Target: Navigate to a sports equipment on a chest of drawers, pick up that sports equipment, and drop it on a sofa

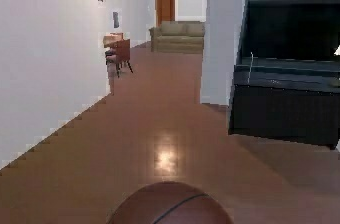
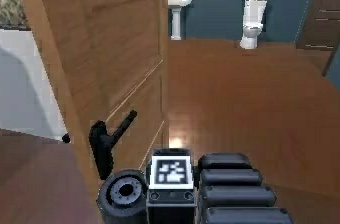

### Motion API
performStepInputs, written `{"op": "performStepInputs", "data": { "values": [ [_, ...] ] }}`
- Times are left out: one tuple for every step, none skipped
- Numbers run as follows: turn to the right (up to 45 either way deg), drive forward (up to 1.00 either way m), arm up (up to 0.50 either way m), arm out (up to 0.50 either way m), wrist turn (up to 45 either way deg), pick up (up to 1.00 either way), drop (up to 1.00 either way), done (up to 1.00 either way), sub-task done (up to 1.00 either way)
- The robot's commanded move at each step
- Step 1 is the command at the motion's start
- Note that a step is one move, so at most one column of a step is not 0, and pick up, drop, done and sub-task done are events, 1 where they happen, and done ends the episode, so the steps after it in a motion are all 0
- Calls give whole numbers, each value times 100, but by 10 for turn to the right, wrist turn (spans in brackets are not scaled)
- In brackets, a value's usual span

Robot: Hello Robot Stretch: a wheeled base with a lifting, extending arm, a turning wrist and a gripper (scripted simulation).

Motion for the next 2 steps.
{"op": "performStepInputs", "data": {
  "values": [
    [0, 100, 0, 0, 0, 0, 0, 0, 0],
    [30, 0, 0, 0, 0, 0, 0, 0, 0]
  ]
}}
